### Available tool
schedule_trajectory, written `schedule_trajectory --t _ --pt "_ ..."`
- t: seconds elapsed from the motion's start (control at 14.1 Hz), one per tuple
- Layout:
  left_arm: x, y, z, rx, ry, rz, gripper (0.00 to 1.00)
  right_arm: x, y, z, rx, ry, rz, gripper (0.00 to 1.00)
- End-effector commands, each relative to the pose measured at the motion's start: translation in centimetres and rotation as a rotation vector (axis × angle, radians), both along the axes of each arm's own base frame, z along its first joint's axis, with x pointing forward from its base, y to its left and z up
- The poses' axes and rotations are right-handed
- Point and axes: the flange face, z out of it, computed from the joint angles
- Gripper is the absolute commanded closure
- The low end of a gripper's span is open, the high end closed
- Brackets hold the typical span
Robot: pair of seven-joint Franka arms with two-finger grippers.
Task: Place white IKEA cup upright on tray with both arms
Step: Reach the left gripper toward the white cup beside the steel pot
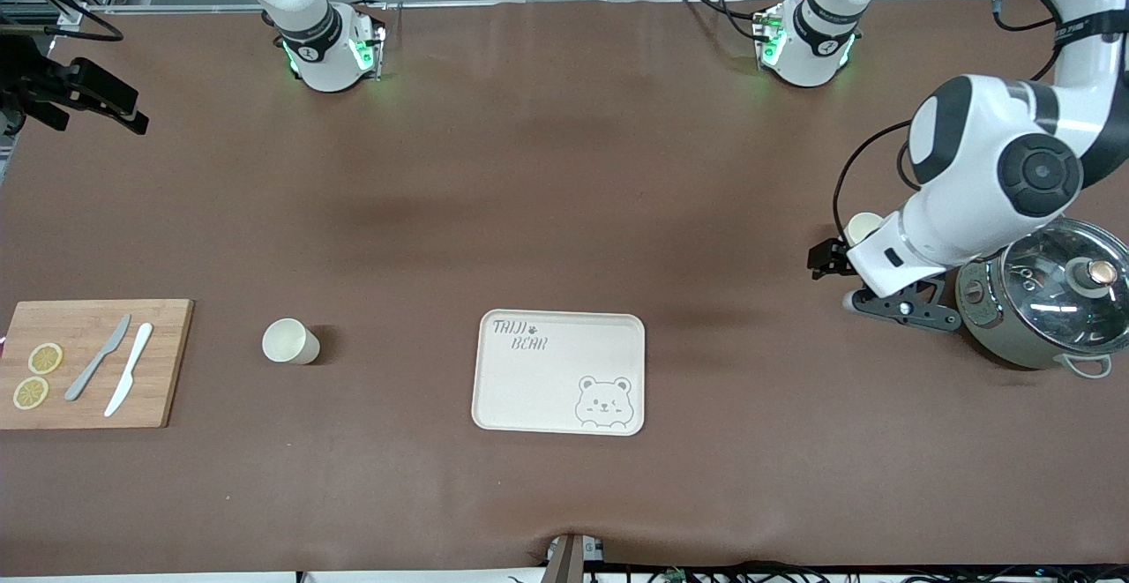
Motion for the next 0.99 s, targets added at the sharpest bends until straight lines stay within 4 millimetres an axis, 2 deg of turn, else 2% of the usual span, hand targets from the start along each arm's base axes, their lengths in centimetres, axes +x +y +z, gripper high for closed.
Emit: schedule_trajectory --t 0.0,0.43,0.5,0.78,0.92 --pt "-2.8 1.0 -2.5 0.018 -0.054 0.008 0.0 -0.1 -0.2 0.5 0.004 0.0 -0.008 0.0" --pt "-5.9 3.3 -7.6 0.018 -0.064 0.033 0.0 -0.1 0.1 0.5 0.004 0.0 -0.004 0.0" --pt "-6.2 3.9 -7.8 0.028 -0.062 0.032 0.0 -0.1 0.1 0.5 0.004 0.0 -0.004 0.0" --pt "-7.8 10.2 -7.7 0.089 -0.075 0.015 0.0 -0.1 0.4 0.5 -0.025 -0.005 0.005 0.0" --pt "-8.7 13.4 -8.2 0.089 -0.087 -0.012 0.0 0.6 2.3 -0.6 -0.047 0.008 0.043 0.0"
